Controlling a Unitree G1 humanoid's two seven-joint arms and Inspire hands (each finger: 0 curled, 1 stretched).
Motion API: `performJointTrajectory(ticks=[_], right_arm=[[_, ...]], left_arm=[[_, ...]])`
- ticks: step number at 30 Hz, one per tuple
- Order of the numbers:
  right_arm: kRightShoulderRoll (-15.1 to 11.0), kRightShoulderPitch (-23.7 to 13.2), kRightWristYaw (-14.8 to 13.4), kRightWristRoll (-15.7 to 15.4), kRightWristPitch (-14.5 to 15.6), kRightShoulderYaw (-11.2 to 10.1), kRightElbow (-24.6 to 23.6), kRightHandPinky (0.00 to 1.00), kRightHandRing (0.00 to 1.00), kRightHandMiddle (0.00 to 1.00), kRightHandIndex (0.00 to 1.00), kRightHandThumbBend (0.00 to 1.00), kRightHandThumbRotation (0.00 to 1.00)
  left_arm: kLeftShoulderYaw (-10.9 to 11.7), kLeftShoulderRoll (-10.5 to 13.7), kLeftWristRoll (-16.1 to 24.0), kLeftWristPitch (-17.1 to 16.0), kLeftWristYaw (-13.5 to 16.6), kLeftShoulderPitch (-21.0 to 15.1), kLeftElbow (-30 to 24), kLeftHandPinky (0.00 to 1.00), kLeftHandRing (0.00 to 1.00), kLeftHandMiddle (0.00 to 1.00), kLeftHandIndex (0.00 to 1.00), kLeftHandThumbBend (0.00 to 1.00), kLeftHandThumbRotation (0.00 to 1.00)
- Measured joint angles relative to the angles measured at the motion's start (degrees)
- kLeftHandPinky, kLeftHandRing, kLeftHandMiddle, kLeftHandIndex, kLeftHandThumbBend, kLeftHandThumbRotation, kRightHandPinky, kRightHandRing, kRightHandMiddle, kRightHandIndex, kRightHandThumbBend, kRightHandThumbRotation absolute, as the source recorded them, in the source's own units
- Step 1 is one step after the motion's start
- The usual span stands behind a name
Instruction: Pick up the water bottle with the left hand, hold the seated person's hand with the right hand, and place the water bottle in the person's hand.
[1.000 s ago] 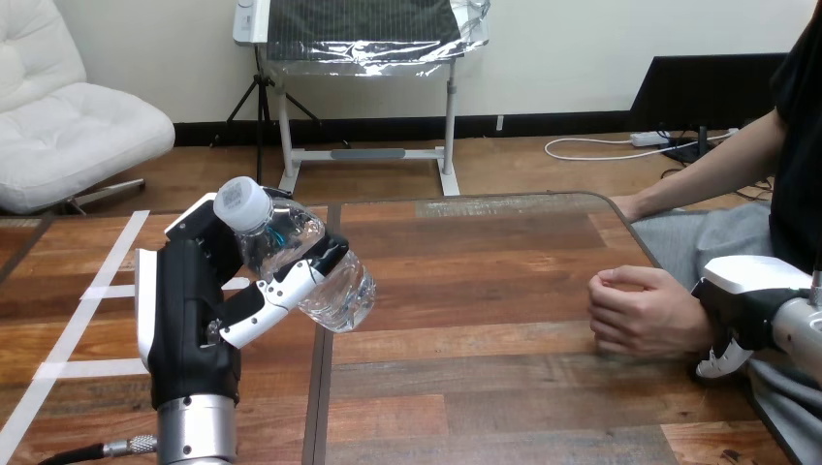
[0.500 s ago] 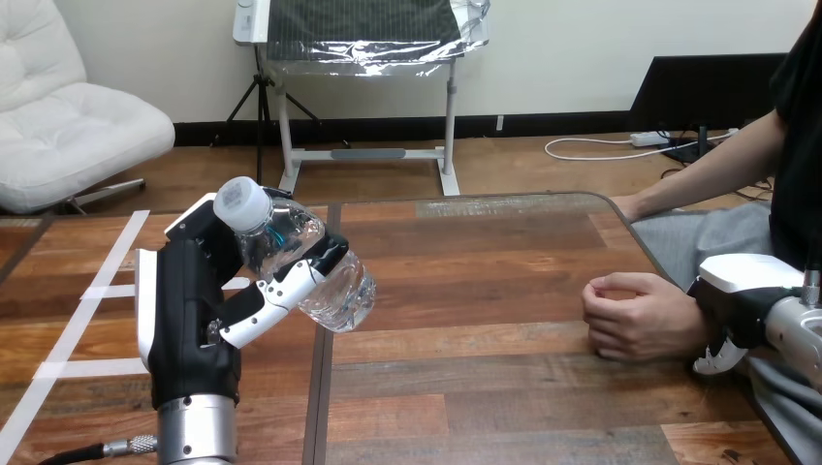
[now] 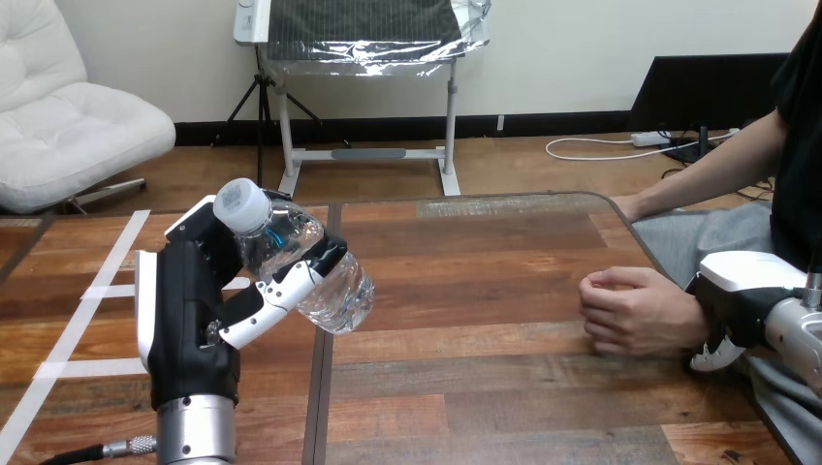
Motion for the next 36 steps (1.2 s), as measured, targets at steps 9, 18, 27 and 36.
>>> performJointTrajectory(ticks=[9,18,27,36], right_arm=[[0.0,0.06,-1.74,0.21,-0.55,0.0,0.1,0.16,0.3,0.43,0.48,0.66,0.0],[-0.07,0.32,-2.25,1.31,0.22,-0.7,-0.67,0.15,0.27,0.41,0.47,0.68,0.0],[-0.37,0.79,-2.5,2.55,0.09,-2.11,-2.46,0.18,0.29,0.41,0.47,0.69,0.0],[-0.76,1.24,-2.17,2.59,1.87,-2.99,-6.11,0.21,0.32,0.44,0.48,0.7,0.0]], left_arm=[[0.18,0.19,-0.18,0.06,-0.29,-0.01,0.0,0.49,0.45,0.45,0.5,0.65,0.0],[0.16,0.24,-0.32,0.15,-0.53,-0.05,0.0,0.49,0.45,0.45,0.5,0.65,0.0],[0.08,0.2,-0.32,0.88,-0.57,-0.49,0.0,0.48,0.45,0.45,0.5,0.65,0.0],[-0.37,-0.13,-0.28,2.17,-0.62,-1.12,0.0,0.48,0.44,0.45,0.5,0.65,0.0]])
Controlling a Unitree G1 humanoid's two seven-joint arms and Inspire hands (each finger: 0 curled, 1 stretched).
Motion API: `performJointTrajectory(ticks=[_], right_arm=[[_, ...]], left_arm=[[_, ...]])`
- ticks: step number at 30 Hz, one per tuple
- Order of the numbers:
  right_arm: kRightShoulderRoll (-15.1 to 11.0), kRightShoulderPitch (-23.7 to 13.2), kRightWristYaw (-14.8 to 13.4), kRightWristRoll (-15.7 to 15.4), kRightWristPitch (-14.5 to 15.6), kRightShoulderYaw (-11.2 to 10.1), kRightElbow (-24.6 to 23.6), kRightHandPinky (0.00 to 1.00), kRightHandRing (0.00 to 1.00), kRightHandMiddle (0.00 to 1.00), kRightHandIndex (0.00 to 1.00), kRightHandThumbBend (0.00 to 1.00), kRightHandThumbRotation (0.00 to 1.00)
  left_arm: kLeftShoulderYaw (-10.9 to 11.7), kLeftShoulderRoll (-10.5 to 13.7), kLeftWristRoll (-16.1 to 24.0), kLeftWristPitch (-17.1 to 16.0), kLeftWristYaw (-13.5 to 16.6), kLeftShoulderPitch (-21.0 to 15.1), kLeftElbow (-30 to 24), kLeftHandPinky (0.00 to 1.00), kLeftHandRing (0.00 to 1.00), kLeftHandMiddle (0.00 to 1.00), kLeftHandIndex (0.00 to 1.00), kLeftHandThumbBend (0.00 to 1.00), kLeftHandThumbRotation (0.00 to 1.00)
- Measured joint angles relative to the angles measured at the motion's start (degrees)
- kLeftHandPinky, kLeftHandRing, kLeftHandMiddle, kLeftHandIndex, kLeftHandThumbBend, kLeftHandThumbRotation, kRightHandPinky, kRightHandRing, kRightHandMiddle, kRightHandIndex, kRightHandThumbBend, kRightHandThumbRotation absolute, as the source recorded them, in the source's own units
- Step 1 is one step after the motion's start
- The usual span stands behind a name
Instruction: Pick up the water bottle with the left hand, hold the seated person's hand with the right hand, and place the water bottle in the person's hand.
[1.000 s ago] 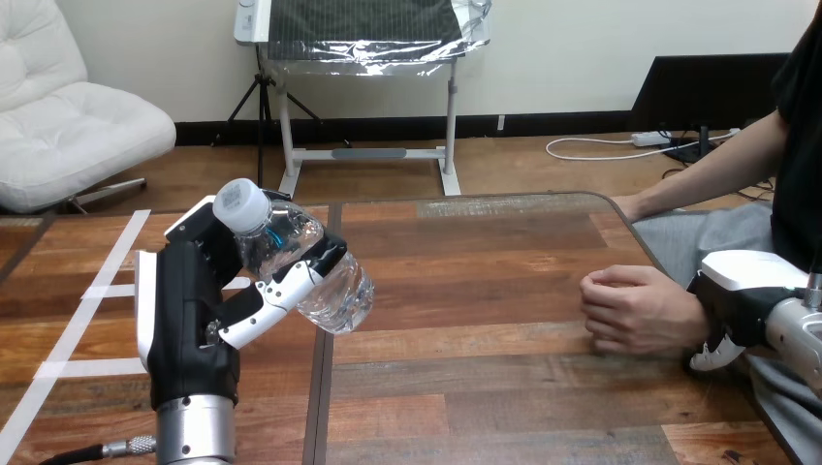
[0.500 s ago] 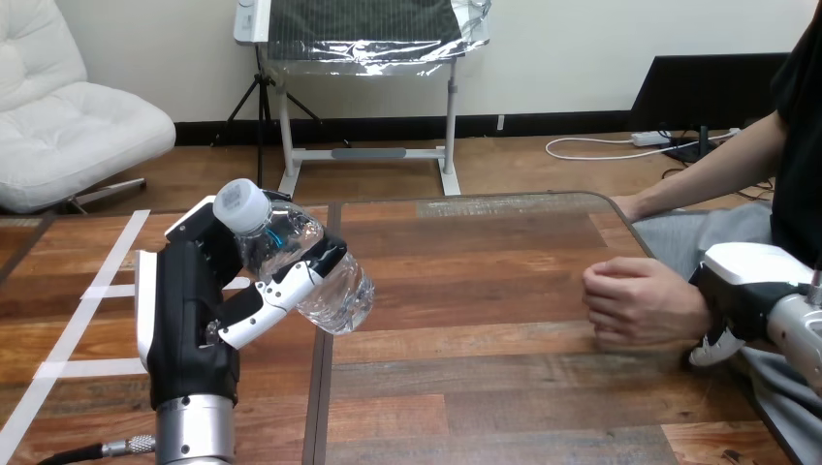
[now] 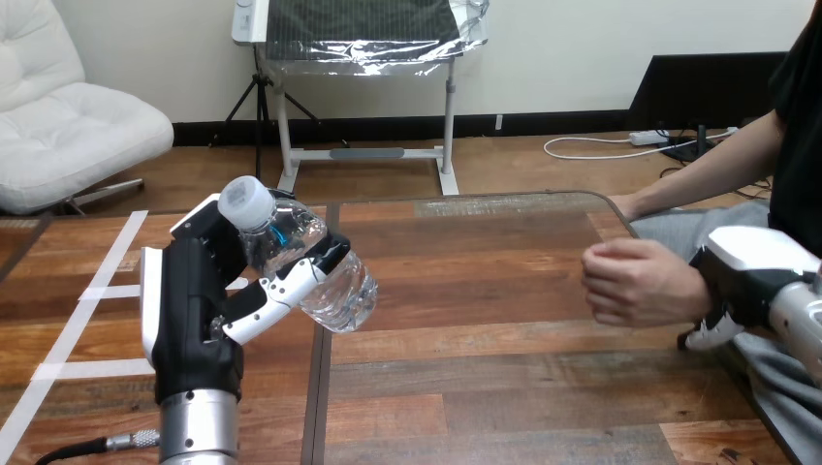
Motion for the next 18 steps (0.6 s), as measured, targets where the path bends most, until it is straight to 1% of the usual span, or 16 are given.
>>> performJointTrajectory(ticks=[6,9,16,18], right_arm=[[-0.35,0.43,0.95,0.06,0.74,-1.03,-2.76,0.2,0.31,0.42,0.47,0.71,0.0],[-0.71,0.76,1.0,0.21,0.53,-1.41,-4.15,0.2,0.3,0.41,0.46,0.71,0.0],[-2.01,1.56,1.57,1.71,-0.28,-2.48,-7.12,0.18,0.27,0.38,0.44,0.72,0.0],[-2.32,1.78,1.8,1.86,-0.42,-2.93,-8.0,0.19,0.27,0.37,0.43,0.72,0.0]], left_arm=[[-0.35,-0.26,0.31,0.67,0.02,-0.73,0.0,0.45,0.43,0.44,0.49,0.65,0.0],[-0.53,-0.36,0.79,1.11,0.1,-1.37,0.01,0.44,0.42,0.44,0.49,0.65,0.0],[-1.17,-0.42,1.72,2.19,0.17,-2.96,0.0,0.42,0.41,0.43,0.49,0.65,0.0],[-1.36,-0.43,2.18,2.68,0.23,-3.49,0.0,0.43,0.42,0.43,0.49,0.64,0.0]])
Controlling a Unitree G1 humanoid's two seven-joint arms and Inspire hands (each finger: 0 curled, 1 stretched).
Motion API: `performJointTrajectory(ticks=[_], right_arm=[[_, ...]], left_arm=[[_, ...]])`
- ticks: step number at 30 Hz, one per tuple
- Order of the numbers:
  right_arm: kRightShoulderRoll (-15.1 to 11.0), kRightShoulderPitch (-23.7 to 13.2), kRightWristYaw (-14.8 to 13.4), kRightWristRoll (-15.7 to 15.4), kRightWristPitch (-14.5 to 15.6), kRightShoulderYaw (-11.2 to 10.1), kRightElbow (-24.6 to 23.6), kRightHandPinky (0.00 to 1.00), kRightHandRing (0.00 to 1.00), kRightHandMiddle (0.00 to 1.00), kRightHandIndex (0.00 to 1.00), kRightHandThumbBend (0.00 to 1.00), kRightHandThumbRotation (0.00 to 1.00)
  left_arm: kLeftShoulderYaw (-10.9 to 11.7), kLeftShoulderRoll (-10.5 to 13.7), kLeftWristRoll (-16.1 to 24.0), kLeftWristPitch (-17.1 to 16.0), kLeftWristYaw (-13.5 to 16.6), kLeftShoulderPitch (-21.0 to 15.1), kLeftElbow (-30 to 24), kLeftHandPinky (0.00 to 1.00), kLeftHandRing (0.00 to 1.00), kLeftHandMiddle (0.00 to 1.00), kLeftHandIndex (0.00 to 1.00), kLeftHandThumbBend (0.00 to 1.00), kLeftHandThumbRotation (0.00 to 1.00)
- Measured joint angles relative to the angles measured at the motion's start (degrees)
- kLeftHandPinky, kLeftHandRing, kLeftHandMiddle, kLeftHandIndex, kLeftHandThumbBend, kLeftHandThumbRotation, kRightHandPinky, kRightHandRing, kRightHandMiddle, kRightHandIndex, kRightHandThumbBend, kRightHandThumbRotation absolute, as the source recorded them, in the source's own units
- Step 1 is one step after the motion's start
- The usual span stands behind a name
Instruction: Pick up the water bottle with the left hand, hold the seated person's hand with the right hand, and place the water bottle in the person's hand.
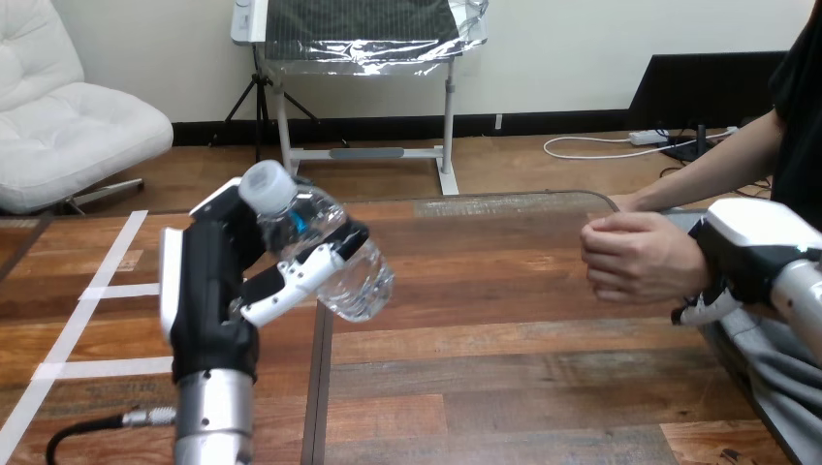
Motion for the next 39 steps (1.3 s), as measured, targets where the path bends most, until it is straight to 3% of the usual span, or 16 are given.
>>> performJointTrajectory(ticks=[6,13,18,28,39], right_arm=[[-1.1,0.83,1.33,0.14,0.78,-0.68,-3.85,0.27,0.3,0.39,0.44,0.72,0.0],[-2.04,2.08,3.57,-0.28,4.72,-1.04,-10.15,0.3,0.33,0.4,0.43,0.73,0.0],[-2.14,2.95,5.6,-0.25,7.72,-1.97,-14.24,0.26,0.32,0.4,0.43,0.73,0.0],[-2.38,4.23,8.53,-0.27,10.35,-3.66,-20.64,0.18,0.27,0.38,0.43,0.73,0.0],[-2.98,6.19,9.88,-0.3,11.09,-5.25,-26.69,0.16,0.25,0.36,0.41,0.76,0.0]], left_arm=[[-1.07,0.02,1.66,1.14,0.36,-1.21,0.0,0.43,0.42,0.43,0.49,0.63,0.0],[-2.37,0.07,4.02,2.21,0.52,-2.34,0.01,0.45,0.43,0.43,0.49,0.64,0.0],[-3.49,0.1,5.39,3.46,0.74,-3.25,0.01,0.45,0.43,0.43,0.48,0.64,0.0],[-5.21,0.14,7.17,5.68,1.27,-5.37,0.07,0.44,0.43,0.43,0.48,0.64,0.0],[-6.65,0.18,7.88,6.32,1.42,-8.09,0.67,0.44,0.42,0.42,0.48,0.64,0.0]])
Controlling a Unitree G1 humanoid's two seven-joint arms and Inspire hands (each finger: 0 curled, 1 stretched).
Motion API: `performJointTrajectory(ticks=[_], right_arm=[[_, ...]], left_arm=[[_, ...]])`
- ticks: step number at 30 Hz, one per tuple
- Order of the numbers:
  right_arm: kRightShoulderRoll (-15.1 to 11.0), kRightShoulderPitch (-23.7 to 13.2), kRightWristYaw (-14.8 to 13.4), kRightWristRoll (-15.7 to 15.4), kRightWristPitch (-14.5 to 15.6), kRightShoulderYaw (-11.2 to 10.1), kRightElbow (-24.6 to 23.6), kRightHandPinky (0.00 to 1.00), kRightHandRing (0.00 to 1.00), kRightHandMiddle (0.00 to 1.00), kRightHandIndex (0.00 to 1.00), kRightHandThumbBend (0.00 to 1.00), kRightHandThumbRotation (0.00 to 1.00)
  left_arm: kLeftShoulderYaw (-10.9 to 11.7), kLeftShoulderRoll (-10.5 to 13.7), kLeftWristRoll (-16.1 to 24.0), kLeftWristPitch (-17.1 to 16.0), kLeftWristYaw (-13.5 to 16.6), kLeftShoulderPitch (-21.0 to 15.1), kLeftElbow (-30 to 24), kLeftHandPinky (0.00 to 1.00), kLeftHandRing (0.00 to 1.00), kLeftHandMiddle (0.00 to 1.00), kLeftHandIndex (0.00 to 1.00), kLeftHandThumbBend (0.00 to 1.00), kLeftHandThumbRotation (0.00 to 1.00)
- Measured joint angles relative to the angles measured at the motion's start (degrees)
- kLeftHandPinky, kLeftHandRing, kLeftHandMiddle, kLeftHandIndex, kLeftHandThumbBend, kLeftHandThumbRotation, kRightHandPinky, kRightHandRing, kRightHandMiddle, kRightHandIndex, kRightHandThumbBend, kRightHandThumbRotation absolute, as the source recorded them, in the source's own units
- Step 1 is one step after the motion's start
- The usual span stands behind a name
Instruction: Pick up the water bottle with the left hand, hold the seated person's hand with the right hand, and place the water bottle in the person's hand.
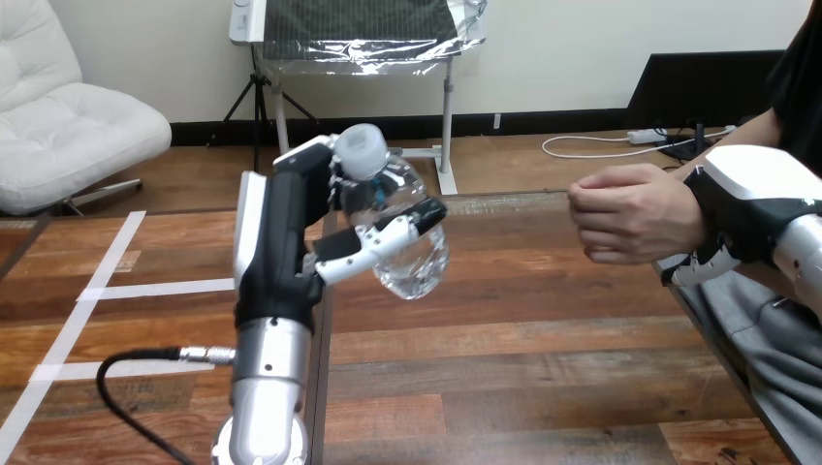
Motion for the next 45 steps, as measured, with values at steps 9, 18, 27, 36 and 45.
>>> performJointTrajectory(ticks=[9,18,27,36,45], right_arm=[[-0.82,1.17,0.85,-0.22,0.12,-0.27,-4.36,0.16,0.24,0.34,0.39,0.77,0.0],[-0.96,2.17,1.84,-0.04,0.43,-1.08,-8.0,0.17,0.25,0.35,0.39,0.79,0.0],[-0.95,3.13,2.67,0.22,0.54,-1.95,-11.32,0.16,0.23,0.32,0.36,0.8,0.0],[-0.95,4.08,3.44,0.46,0.85,-2.58,-15.06,0.15,0.22,0.31,0.34,0.82,0.0],[-0.9,4.61,5.39,0.48,2.34,-2.64,-19.12,0.16,0.23,0.32,0.35,0.83,0.0]], left_arm=[[-1.4,0.12,0.14,0.03,0.68,-2.03,1.65,0.43,0.41,0.42,0.48,0.64,0.0],[-2.89,0.23,-0.03,0.26,0.83,-3.54,3.56,0.42,0.41,0.42,0.48,0.65,0.0],[-4.32,0.26,-0.15,0.95,0.91,-4.51,5.15,0.41,0.4,0.41,0.47,0.66,0.0],[-5.67,0.27,-0.13,1.22,1.73,-5.74,6.86,0.4,0.4,0.41,0.47,0.66,0.0],[-6.65,0.2,-0.55,1.26,1.9,-7.26,8.42,0.4,0.4,0.41,0.47,0.66,0.0]])
